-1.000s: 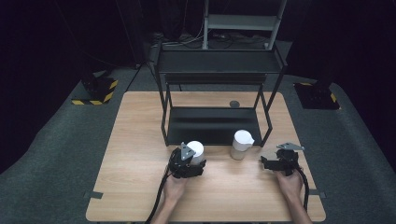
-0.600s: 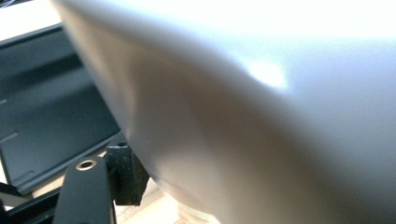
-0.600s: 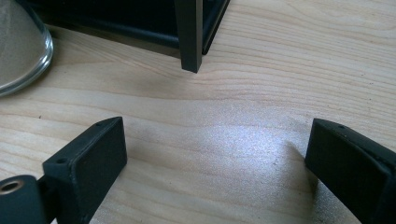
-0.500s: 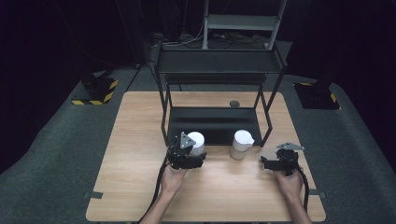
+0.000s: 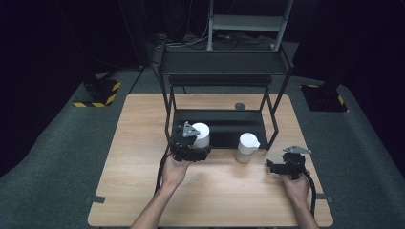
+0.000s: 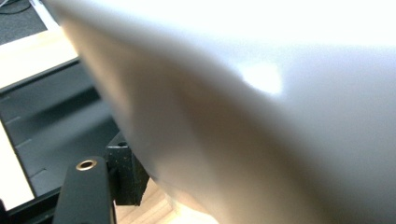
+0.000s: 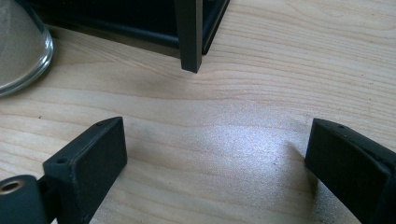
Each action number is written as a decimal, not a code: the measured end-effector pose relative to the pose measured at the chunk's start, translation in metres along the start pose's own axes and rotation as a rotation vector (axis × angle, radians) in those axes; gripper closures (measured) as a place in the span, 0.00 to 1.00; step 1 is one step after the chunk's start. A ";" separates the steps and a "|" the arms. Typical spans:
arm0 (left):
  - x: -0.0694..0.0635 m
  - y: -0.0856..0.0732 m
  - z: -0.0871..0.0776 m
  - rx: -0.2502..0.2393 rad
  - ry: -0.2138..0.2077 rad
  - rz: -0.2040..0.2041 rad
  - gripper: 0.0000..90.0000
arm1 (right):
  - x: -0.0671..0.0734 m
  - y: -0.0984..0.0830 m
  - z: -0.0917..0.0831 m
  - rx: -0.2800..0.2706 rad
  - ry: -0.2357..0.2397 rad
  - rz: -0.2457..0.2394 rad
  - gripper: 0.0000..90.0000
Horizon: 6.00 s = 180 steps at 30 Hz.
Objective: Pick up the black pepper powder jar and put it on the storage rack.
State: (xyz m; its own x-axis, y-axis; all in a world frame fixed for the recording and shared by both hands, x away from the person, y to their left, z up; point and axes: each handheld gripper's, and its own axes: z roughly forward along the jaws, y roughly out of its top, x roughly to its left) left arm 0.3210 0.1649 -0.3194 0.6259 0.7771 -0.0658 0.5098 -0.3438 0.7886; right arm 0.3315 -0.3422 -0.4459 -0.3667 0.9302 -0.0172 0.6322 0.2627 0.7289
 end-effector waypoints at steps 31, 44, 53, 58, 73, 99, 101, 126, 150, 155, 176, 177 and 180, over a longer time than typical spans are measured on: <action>0.017 0.107 -0.047 0.003 -0.023 0.036 0.34 | 0.000 0.000 0.000 -0.001 0.000 0.000 0.05; 0.019 0.152 -0.062 0.003 -0.026 0.052 0.34 | 0.000 0.000 0.000 -0.001 0.000 0.000 0.05; 0.022 0.185 -0.074 0.008 -0.025 0.047 0.34 | 0.000 0.000 0.000 0.000 0.000 0.001 0.05; 0.023 0.202 -0.079 0.014 -0.017 0.049 0.34 | 0.000 0.000 0.000 0.000 0.000 0.001 0.05; 0.029 0.239 -0.077 0.000 0.033 0.006 0.34 | 0.000 0.000 0.000 -0.001 0.000 0.001 0.05; 0.032 0.263 -0.031 0.019 0.231 -0.089 0.34 | 0.000 0.000 0.000 -0.002 0.000 0.000 0.06; 0.031 0.264 -0.029 0.019 0.239 -0.091 0.34 | 0.000 0.000 0.000 -0.002 0.000 -0.001 0.06; 0.036 0.255 -0.024 0.003 0.229 -0.086 0.34 | 0.000 0.000 0.000 -0.001 0.000 0.001 0.06; 0.026 0.248 -0.033 -0.038 0.246 -0.032 0.16 | 0.000 0.000 0.000 -0.001 0.000 0.001 0.06; 0.022 0.245 -0.037 -0.043 0.253 -0.020 0.15 | 0.000 0.000 0.000 -0.001 0.000 0.001 0.06; 0.019 0.222 -0.055 -0.068 0.224 -0.012 0.13 | 0.000 0.000 0.000 0.000 -0.001 0.000 0.06; 0.019 0.221 -0.055 -0.068 0.224 -0.011 0.13 | 0.000 0.000 0.000 0.000 -0.001 0.000 0.06; 0.018 0.218 -0.057 -0.069 0.222 -0.007 0.13 | 0.000 0.000 0.000 0.000 -0.001 0.000 0.06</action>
State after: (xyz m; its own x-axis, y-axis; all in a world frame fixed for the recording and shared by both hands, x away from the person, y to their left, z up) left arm 0.4102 0.1335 -0.1137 0.4739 0.8786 0.0586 0.4675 -0.3074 0.8288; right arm 0.3312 -0.3419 -0.4459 -0.3659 0.9305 -0.0178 0.6320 0.2625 0.7292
